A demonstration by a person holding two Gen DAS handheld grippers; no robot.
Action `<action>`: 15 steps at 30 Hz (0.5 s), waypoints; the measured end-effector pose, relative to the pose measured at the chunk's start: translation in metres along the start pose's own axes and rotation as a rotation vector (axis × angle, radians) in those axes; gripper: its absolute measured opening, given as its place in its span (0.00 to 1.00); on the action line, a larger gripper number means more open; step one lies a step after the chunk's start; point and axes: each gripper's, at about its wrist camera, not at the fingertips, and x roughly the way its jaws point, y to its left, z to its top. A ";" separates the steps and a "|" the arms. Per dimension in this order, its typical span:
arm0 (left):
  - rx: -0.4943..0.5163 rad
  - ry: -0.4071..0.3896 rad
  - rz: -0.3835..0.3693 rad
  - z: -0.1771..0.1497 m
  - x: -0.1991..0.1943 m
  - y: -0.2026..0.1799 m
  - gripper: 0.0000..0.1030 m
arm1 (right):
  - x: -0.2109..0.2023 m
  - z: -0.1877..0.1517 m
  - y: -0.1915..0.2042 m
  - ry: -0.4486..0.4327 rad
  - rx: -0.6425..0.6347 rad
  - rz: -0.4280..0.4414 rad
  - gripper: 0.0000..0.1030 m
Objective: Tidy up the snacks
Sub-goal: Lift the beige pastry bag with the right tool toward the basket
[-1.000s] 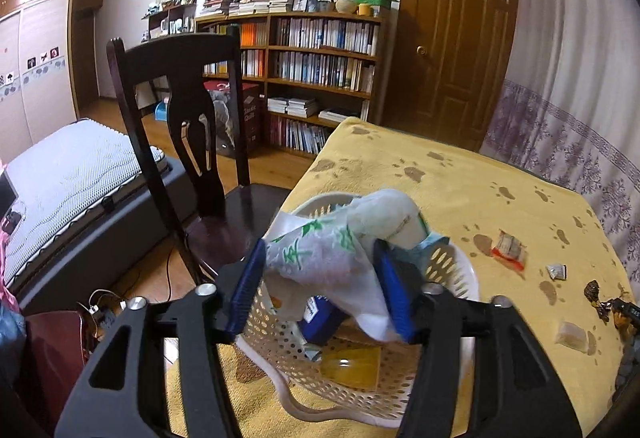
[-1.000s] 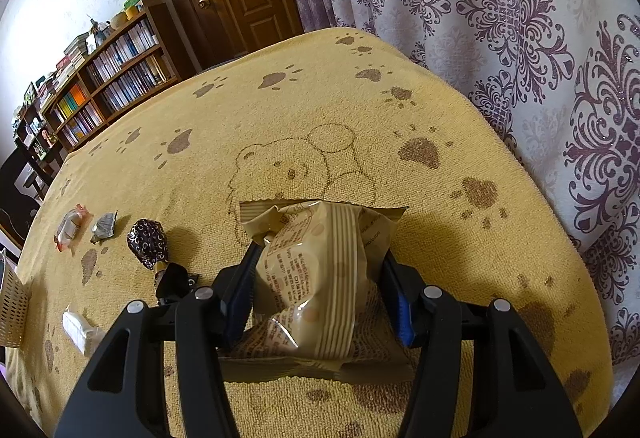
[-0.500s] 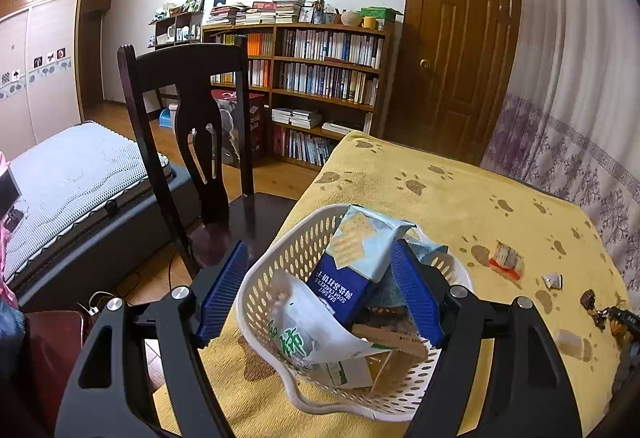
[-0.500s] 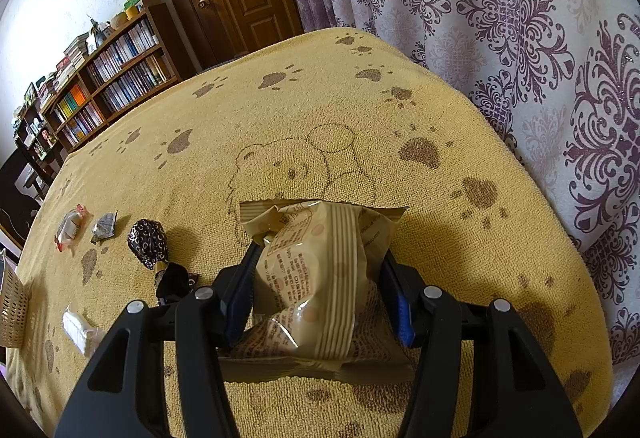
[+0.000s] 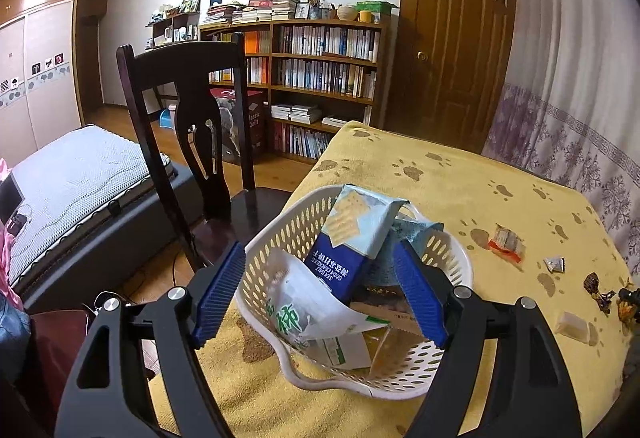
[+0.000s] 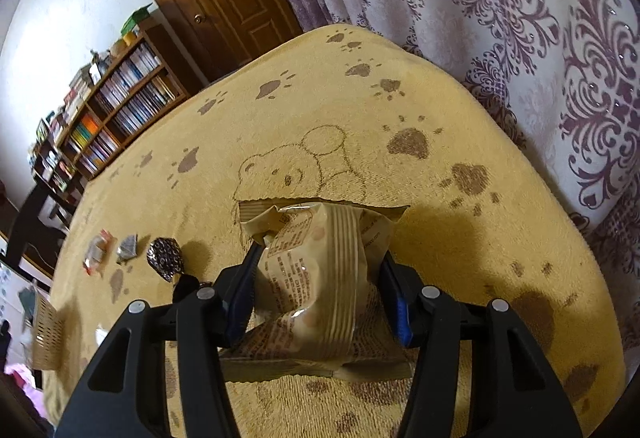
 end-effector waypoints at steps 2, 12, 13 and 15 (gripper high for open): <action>0.004 -0.001 0.000 0.000 0.000 -0.001 0.76 | -0.005 0.002 -0.001 -0.008 0.014 0.008 0.53; 0.012 -0.015 -0.025 0.001 -0.007 -0.002 0.76 | -0.048 0.001 0.021 -0.069 0.017 0.102 0.53; 0.012 -0.019 -0.028 0.001 -0.008 -0.002 0.76 | -0.052 0.000 0.028 -0.073 0.005 0.117 0.53; 0.011 -0.024 -0.034 0.001 -0.010 -0.001 0.76 | -0.057 -0.004 0.040 -0.075 -0.019 0.139 0.53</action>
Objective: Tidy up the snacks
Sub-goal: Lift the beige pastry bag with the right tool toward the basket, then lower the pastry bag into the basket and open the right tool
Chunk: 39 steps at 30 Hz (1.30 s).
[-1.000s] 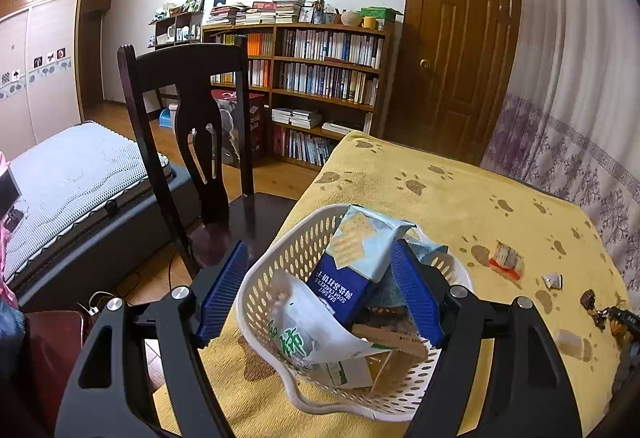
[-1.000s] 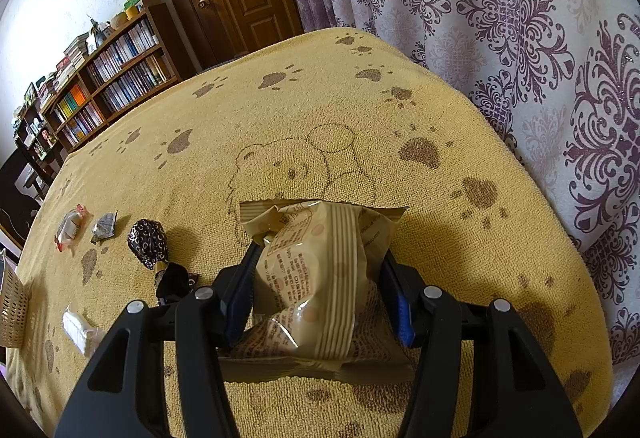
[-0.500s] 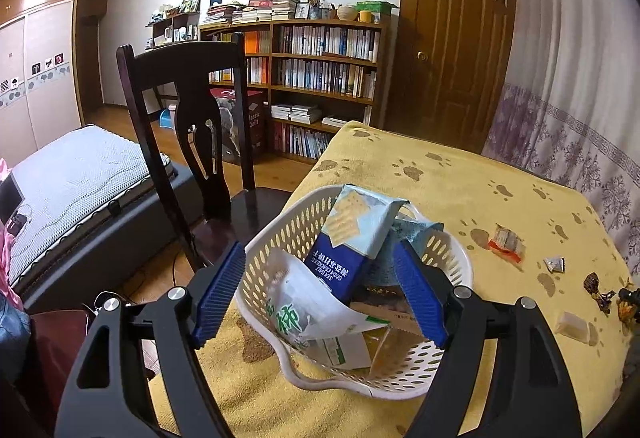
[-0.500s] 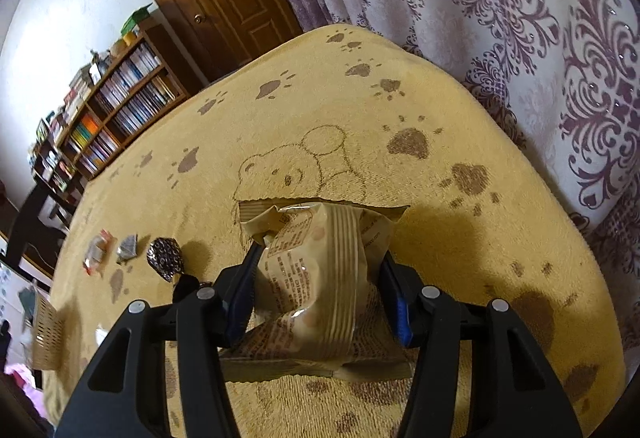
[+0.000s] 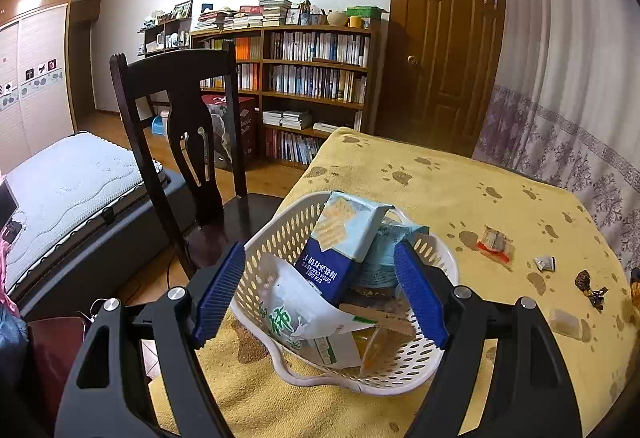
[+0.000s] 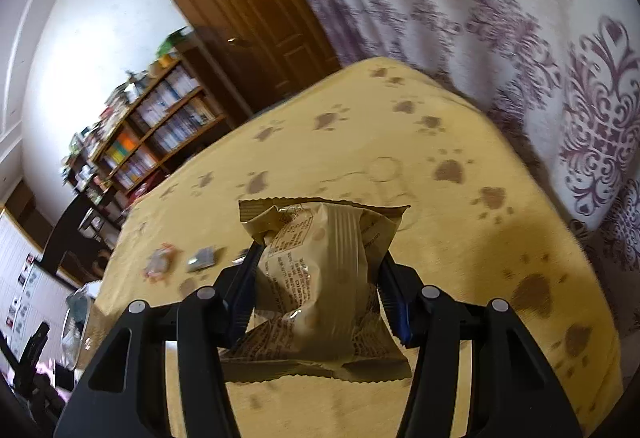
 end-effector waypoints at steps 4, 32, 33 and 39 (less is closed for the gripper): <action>0.010 0.003 -0.020 -0.004 -0.002 0.001 0.76 | -0.001 -0.014 0.034 0.024 -0.056 0.047 0.53; 0.030 -0.047 -0.036 -0.028 -0.024 0.056 0.76 | 0.043 -0.116 0.403 0.160 -0.584 0.364 0.53; 0.026 -0.051 -0.041 -0.028 -0.025 0.058 0.76 | 0.046 -0.122 0.415 0.166 -0.599 0.372 0.53; -0.027 -0.064 -0.054 -0.026 -0.030 0.070 0.80 | 0.060 -0.146 0.469 0.200 -0.665 0.405 0.54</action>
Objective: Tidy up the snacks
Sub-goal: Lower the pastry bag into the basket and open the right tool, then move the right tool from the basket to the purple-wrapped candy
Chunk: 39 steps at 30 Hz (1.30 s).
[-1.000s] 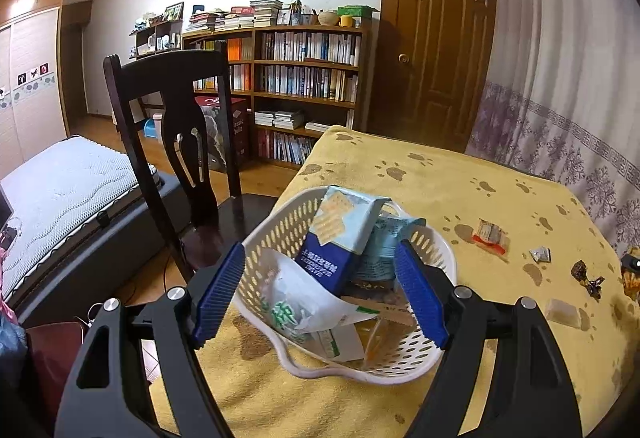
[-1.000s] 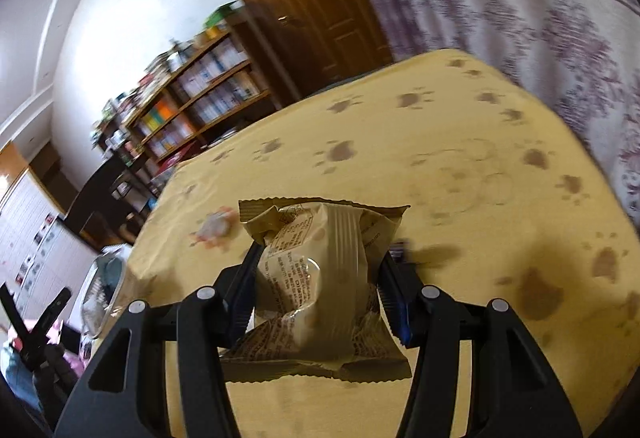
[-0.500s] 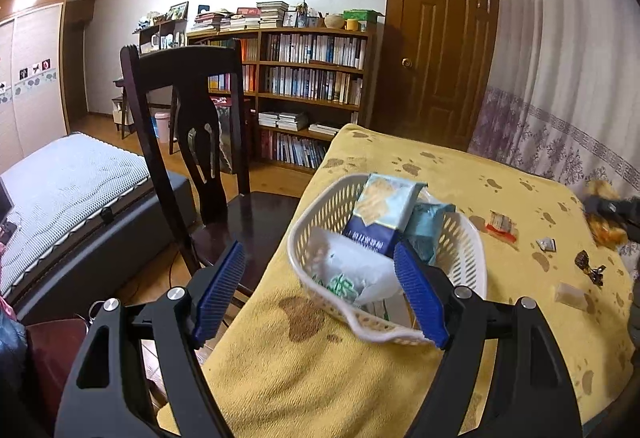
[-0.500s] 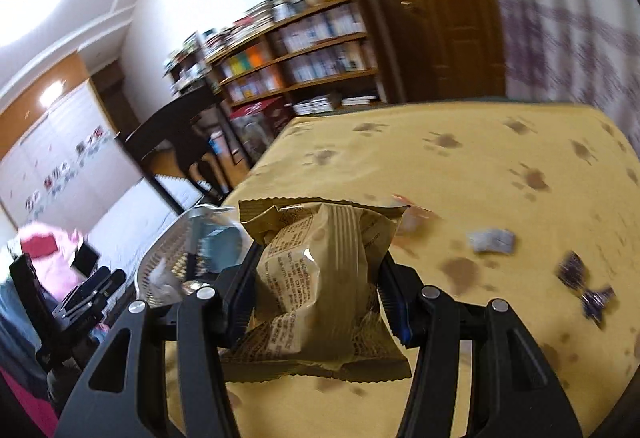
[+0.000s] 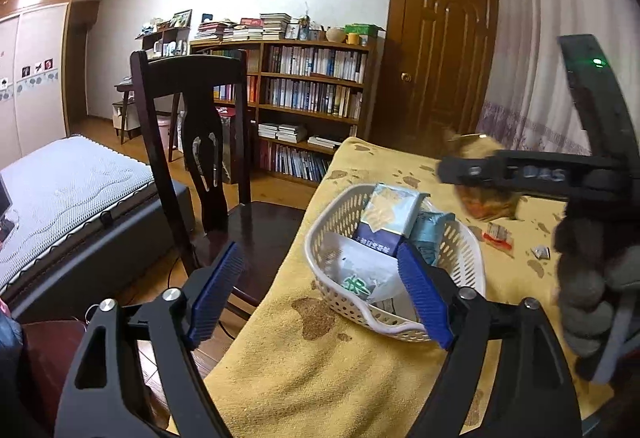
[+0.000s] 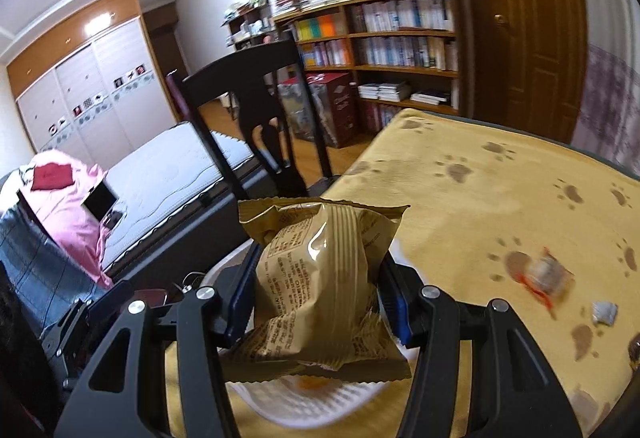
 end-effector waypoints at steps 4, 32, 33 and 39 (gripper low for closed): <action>-0.028 0.007 -0.003 -0.002 0.001 0.007 0.80 | 0.021 0.005 0.005 0.043 0.031 0.035 0.57; -0.023 0.016 -0.002 -0.004 0.004 0.005 0.81 | -0.006 -0.030 -0.027 0.049 0.110 0.069 0.57; -0.019 0.018 -0.004 -0.004 0.004 0.004 0.81 | -0.009 -0.033 -0.030 0.044 0.116 0.064 0.57; 0.005 0.021 -0.013 -0.005 0.002 -0.006 0.81 | -0.025 -0.047 -0.053 0.036 0.160 0.041 0.57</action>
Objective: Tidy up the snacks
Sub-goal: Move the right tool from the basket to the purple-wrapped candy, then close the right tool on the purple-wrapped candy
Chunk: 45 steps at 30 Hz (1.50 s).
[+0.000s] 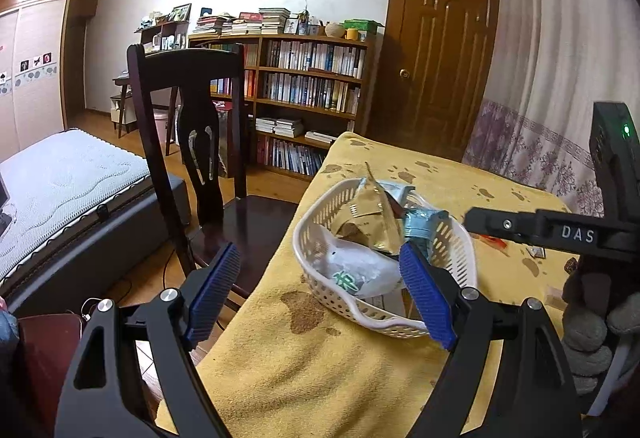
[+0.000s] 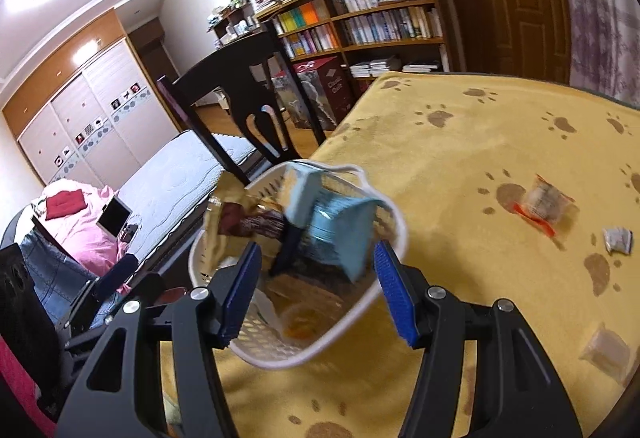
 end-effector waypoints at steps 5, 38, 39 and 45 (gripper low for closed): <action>0.018 0.003 -0.009 0.001 -0.002 -0.009 0.82 | -0.016 -0.010 -0.032 -0.016 0.057 -0.036 0.57; 0.253 0.085 -0.101 -0.012 0.010 -0.117 0.94 | -0.130 -0.057 -0.267 -0.156 0.315 -0.419 0.62; 0.258 0.086 -0.103 -0.012 0.010 -0.120 0.94 | -0.130 -0.058 -0.275 -0.148 0.314 -0.438 0.62; 0.282 0.094 -0.115 -0.013 0.014 -0.138 0.94 | -0.121 -0.059 -0.294 -0.094 0.237 -0.508 0.62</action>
